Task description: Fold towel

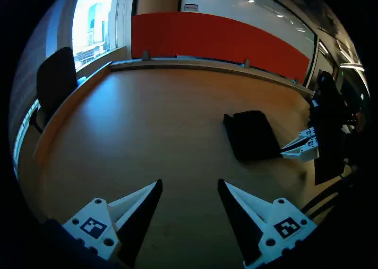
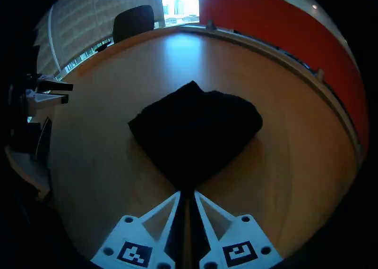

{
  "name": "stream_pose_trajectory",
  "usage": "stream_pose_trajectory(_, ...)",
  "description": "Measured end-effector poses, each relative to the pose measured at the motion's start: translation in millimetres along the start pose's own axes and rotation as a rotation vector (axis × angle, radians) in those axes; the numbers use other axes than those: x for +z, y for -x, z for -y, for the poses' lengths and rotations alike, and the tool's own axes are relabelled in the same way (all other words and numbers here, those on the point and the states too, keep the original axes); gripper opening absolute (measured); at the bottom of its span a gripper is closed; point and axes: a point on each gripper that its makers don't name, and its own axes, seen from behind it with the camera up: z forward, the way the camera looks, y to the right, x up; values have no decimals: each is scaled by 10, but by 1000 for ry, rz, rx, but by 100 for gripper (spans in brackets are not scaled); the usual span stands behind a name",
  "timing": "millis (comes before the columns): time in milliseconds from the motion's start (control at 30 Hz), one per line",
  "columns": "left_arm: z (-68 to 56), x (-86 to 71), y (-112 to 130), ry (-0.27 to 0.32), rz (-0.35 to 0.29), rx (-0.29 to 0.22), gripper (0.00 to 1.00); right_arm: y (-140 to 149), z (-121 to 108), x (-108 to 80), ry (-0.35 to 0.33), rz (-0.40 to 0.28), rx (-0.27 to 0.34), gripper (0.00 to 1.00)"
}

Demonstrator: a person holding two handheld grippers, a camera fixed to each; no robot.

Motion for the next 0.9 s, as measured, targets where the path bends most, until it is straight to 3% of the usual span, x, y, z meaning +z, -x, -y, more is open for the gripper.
stream_pose_trajectory(400, 11, -25, 10, -2, -2, 3, 86, -284, -45, -135, 1, -53, -39, 5)
stream_pose_trajectory(900, 12, -70, -104, 3, -35, -1, 86, -1219, -164, -550, 11, -168, -134, 5)
